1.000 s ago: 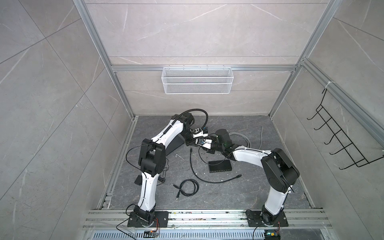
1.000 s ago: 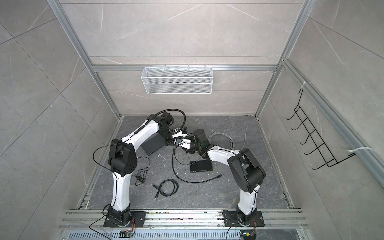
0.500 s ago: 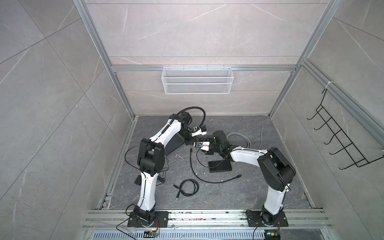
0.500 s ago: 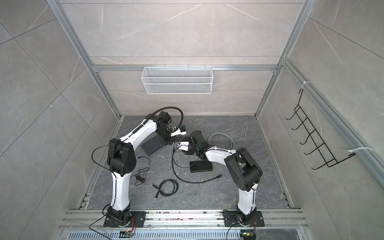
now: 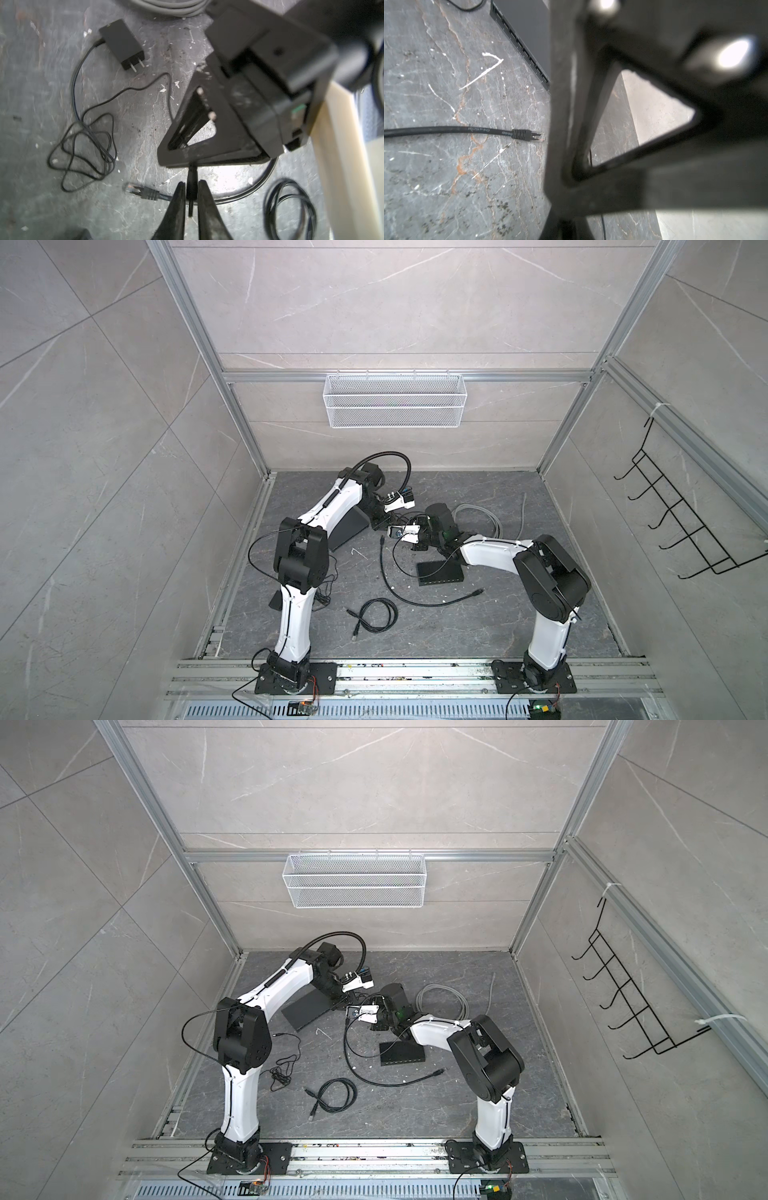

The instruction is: Insert the plug into the switch port

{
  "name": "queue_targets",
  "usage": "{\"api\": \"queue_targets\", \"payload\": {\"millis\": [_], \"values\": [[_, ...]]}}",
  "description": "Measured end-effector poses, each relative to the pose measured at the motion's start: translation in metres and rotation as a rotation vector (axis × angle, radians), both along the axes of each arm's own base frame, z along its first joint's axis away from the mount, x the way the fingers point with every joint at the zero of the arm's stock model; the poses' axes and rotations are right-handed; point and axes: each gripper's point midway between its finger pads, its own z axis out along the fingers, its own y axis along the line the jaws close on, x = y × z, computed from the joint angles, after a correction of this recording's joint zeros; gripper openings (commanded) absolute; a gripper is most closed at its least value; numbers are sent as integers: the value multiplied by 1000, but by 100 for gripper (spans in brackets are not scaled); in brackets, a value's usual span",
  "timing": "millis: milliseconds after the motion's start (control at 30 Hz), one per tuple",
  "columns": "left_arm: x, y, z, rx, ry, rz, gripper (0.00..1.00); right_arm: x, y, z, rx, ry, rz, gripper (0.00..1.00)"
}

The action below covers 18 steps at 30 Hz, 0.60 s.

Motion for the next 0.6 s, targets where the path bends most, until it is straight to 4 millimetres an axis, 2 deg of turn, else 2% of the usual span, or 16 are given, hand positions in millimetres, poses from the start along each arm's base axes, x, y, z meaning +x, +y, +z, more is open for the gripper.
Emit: {"api": "queue_targets", "payload": {"millis": [167,400,600], "values": [[-1,12,7,-70,13,96,36,1,-4,-4,-10,12,-20,5],[-6,18,29,-239,24,250,41,0,-6,-8,7,62,-52,5],[-3,11,17,-329,101,363,42,-2,-5,-7,52,113,-78,5]]}}
